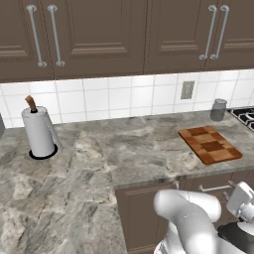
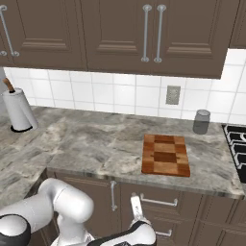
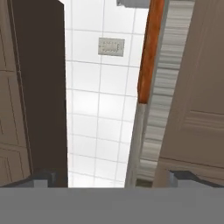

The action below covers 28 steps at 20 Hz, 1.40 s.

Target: Open the drawer on the right and place the cutting tools on the cutting board.

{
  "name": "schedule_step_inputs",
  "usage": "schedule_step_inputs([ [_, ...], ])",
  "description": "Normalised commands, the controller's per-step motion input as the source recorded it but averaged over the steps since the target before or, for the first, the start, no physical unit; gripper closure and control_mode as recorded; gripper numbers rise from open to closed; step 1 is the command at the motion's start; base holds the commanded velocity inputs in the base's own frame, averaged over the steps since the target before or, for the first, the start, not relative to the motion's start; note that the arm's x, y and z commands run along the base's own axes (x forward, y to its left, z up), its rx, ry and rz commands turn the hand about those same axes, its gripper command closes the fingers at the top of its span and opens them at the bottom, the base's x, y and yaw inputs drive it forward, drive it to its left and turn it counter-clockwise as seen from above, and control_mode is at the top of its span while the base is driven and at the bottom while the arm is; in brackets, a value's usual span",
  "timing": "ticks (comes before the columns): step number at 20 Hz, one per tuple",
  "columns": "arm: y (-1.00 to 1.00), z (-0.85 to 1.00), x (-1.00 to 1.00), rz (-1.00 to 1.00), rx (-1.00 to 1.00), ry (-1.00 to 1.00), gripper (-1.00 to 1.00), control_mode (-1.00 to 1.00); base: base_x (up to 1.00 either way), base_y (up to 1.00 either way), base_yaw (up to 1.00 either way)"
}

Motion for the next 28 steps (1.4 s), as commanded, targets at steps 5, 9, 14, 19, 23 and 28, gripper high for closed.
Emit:
schedule_step_inputs([
  [5,-0.06,-0.23,0.06,0.00,0.00,-0.15,-1.00,-1.00,0.00,0.00,0.00],
  [9,-0.11,-0.22,0.00,0.00,0.00,-0.04,-1.00,-1.00,0.00,0.00,0.00],
  [14,-0.09,-0.21,0.03,0.00,-0.01,0.00,-1.00,-1.00,0.00,0.00,0.00],
  [19,-0.03,-0.15,0.17,0.00,-0.01,0.00,-1.00,-1.00,0.00,0.00,0.00],
  [23,0.00,-0.19,0.33,0.00,0.00,0.00,-1.00,-1.00,0.00,0.00,0.00],
  [28,-0.01,-0.28,0.37,0.00,0.00,0.00,-1.00,-1.00,0.00,0.00,0.00],
])
